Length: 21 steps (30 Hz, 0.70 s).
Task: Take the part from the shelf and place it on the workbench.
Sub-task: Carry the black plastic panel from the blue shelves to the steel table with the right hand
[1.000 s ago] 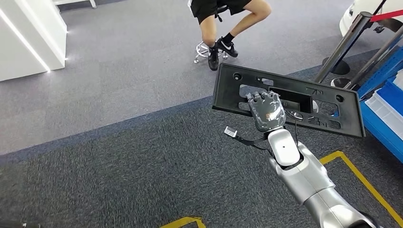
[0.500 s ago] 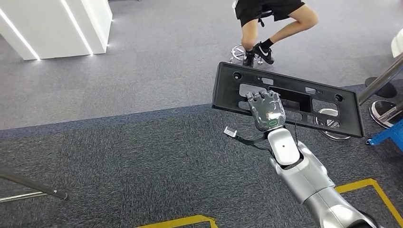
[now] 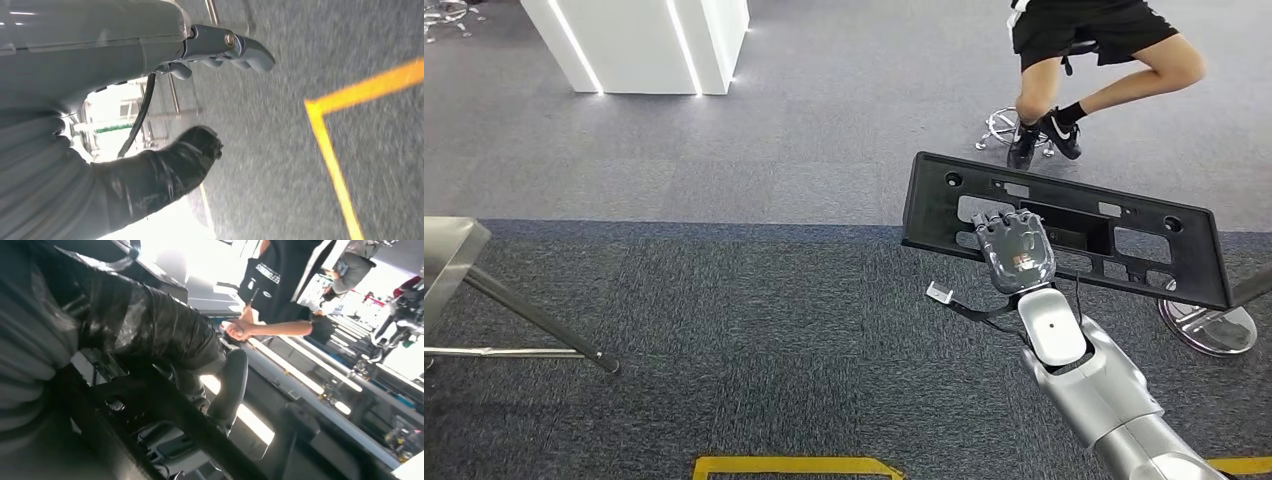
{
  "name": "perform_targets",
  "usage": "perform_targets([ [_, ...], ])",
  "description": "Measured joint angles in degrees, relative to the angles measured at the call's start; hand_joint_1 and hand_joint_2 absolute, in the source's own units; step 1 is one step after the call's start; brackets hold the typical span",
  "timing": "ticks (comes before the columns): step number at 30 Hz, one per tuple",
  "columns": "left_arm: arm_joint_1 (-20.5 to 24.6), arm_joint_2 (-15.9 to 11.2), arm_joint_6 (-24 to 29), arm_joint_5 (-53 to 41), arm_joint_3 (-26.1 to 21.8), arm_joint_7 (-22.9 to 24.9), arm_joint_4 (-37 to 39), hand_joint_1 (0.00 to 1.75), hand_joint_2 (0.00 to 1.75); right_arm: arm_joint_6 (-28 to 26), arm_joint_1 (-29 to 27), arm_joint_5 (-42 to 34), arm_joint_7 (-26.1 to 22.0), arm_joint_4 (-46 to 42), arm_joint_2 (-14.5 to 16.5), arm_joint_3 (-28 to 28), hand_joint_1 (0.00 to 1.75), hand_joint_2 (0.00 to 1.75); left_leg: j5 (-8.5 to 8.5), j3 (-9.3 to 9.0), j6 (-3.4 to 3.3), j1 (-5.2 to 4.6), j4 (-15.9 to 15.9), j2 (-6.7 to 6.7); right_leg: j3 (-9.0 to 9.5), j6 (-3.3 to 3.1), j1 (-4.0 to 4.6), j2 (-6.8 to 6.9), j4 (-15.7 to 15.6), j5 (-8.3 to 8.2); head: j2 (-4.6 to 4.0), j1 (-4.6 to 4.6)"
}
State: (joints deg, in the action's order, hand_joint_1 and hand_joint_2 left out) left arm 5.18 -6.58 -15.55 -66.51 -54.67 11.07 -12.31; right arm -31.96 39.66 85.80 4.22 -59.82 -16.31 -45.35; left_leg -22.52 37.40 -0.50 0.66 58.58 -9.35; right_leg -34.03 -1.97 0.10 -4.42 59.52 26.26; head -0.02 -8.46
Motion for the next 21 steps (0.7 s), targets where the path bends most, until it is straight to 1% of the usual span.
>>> perform_targets([
  [1,-0.1,0.1,0.0,0.0,0.0,0.0,0.0,0.0,1.75,0.0,0.1,0.0,-0.2,0.0,0.2,0.0,1.75,1.75,-0.02,0.11,0.24,-0.02,0.1,0.18,0.3,-0.11,-0.07,0.86,-0.5,-0.22,0.0,0.01],
  [2,-0.1,0.1,-0.1,0.0,-0.1,0.1,0.0,0.0,1.75,0.1,0.2,0.0,-0.5,0.0,0.3,0.1,1.75,1.75,-0.56,0.51,0.47,-0.14,0.8,1.51,0.69,-0.29,-0.21,1.77,-1.1,-0.5,0.0,-0.01],
  [3,-0.1,0.1,-0.1,0.1,-0.2,0.2,0.0,0.0,1.75,0.1,0.4,0.0,-0.6,0.0,0.5,0.1,1.75,1.75,-1.81,1.44,0.68,-0.28,2.8,3.58,1.04,-0.47,-0.34,2.73,-1.7,-0.76,0.0,-0.02],
  [4,-0.1,0.1,-0.2,0.1,-0.3,0.2,0.0,0.0,1.75,0.2,0.6,0.0,-0.7,0.1,0.6,0.1,1.75,1.75,-3.61,2.9,0.86,-0.23,5.9,6.0,1.27,-0.58,-0.29,3.66,-2.0,-0.88,0.0,-0.03],
  [5,-0.1,0.1,-0.2,0.2,-0.4,0.3,0.0,0.0,1.75,0.2,0.7,0.0,-0.7,0.2,0.7,0.1,1.75,1.75,-5.56,4.76,1.19,-0.13,9.7,7.73,1.33,-0.7,-0.25,4.59,-2.1,-0.88,0.0,-0.05],
  [6,-0.1,0.1,-0.2,0.3,-0.5,0.3,0.0,0.0,1.75,0.3,0.8,0.1,-0.7,0.4,0.9,0.1,1.75,1.75,-7.04,6.46,1.51,0.06,13.3,8.52,1.3,-0.7,-0.2,5.56,-2.1,-0.83,0.0,-0.05],
  [7,-0.1,0.2,-0.3,0.3,-0.6,0.3,0.0,0.0,1.75,0.3,0.8,0.1,-0.7,0.5,1.1,0.1,1.75,1.75,-7.58,7.36,1.8,0.27,15.3,8.84,1.25,-0.65,-0.19,6.48,-2.1,-0.76,0.0,-0.05],
  [8,-0.2,0.2,-0.4,0.4,-0.7,0.3,0.1,0.0,1.75,0.3,0.8,0.1,-0.7,0.7,1.3,0.1,1.75,1.75,-7.16,7.24,2.05,0.46,15.4,9.02,1.22,-0.56,-0.2,7.37,-2.0,-0.67,0.0,-0.05],
  [9,-0.2,0.2,-0.5,0.4,-0.8,0.3,0.1,0.0,1.75,0.4,0.8,0.1,-0.7,0.8,1.6,0.1,1.75,1.75,-5.76,5.71,2.22,0.6,12.9,9.37,1.21,-0.38,-0.24,8.25,-1.9,-0.52,0.0,-0.06],
  [10,-0.2,0.2,-0.5,0.4,-0.8,0.3,0.1,0.0,1.75,0.4,0.9,0.1,-0.7,0.8,1.8,0.1,1.75,1.75,-3.99,3.34,2.32,0.68,8.9,10.2,1.23,-0.12,-0.27,9.1,-1.6,-0.3,0.0,-0.05],
  [11,-0.2,0.1,-0.5,0.4,-0.9,0.3,0.1,0.0,1.75,0.4,1.0,0.1,-0.7,0.9,1.9,0.1,1.75,1.75,-2.75,1.0,2.21,0.54,5.1,11.33,1.19,0.21,-0.21,9.9,-1.4,-0.01,0.0,-0.05],
  [12,-0.2,0.1,-0.5,0.4,-1.0,0.3,0.1,0.0,1.75,0.4,1.2,0.1,-0.7,0.9,2.0,0.1,1.75,1.75,-1.84,-0.75,1.92,0.38,2.0,12.18,1.17,0.57,-0.11,10.65,-1.0,0.29,0.0,-0.04],
  [13,-0.2,0.1,-0.5,0.5,-1.1,0.3,0.1,0.0,1.75,0.3,1.4,0.1,-0.6,0.9,2.0,0.1,1.75,1.75,-1.6,-1.52,1.51,0.17,0.5,12.6,1.16,0.91,0.01,11.25,-0.8,0.52,0.0,-0.03],
  [14,-0.3,0.1,-0.5,0.5,-1.1,0.3,0.1,0.0,1.75,0.3,1.5,0.1,-0.6,1.0,2.1,0.1,1.75,1.75,-1.73,-1.56,1.03,-0.08,0.1,12.36,1.2,1.23,0.12,11.83,-0.7,0.67,0.0,-0.03],
  [15,-0.5,0.1,-0.4,0.5,-1.1,0.3,0.1,0.0,1.75,0.2,1.6,0.1,-0.5,1.1,2.2,0.0,1.75,1.75,-1.59,-1.41,0.6,-0.12,0.0,11.64,1.31,1.49,0.12,12.38,-0.7,0.77,0.0,-0.02],
  [16,-0.6,0.1,-0.3,0.5,-1.2,0.4,0.1,0.0,1.75,0.1,1.7,0.1,-0.4,1.2,2.4,0.0,1.75,1.75,-1.49,-1.44,0.21,-0.07,-0.1,10.99,1.39,1.8,-0.02,12.52,-0.6,0.96,0.0,-0.03],
  [17,-0.8,0.1,-0.1,0.5,-1.2,0.5,0.1,0.0,1.75,0.0,1.7,0.1,-0.3,1.3,2.5,0.0,1.75,1.75,-1.35,-1.51,-0.14,0.01,-0.3,10.37,1.28,2.07,-0.22,11.59,-0.1,1.53,0.0,-0.03],
  [18,-0.8,0.1,0.1,0.6,-1.2,0.6,0.1,0.0,1.75,-0.2,1.7,0.1,-0.3,1.4,2.6,0.0,1.75,1.75,-1.19,-1.6,-0.49,0.14,-0.5,9.83,0.83,2.28,-0.46,10.06,1.1,2.51,0.0,-0.02],
  [19,-0.8,0.2,0.3,0.6,-1.2,0.8,0.1,0.0,1.75,-0.5,1.6,0.1,-0.2,1.4,2.6,0.0,1.75,1.75,-1.07,-1.67,-0.79,0.23,-0.7,9.25,-0.34,2.45,-0.68,7.99,3.8,4.17,0.0,-0.02],
  [20,-0.8,0.2,0.5,0.7,-1.2,1.0,0.1,0.0,1.75,-0.8,1.4,0.1,0.1,1.6,2.6,-0.1,1.75,1.75,-1.01,-1.64,-1.02,0.19,-0.7,8.6,-2.07,2.53,-0.79,6.09,7.6,6.1,0.0,-0.02],
  [21,-0.7,0.3,0.8,0.9,-1.3,1.3,0.1,0.0,1.75,-1.1,1.1,0.1,0.5,1.8,2.6,-0.2,1.75,1.75,-0.97,-1.61,-1.17,0.13,-0.6,7.87,-4.02,2.57,-0.84,5.11,11.6,7.75,0.0,-0.02],
])
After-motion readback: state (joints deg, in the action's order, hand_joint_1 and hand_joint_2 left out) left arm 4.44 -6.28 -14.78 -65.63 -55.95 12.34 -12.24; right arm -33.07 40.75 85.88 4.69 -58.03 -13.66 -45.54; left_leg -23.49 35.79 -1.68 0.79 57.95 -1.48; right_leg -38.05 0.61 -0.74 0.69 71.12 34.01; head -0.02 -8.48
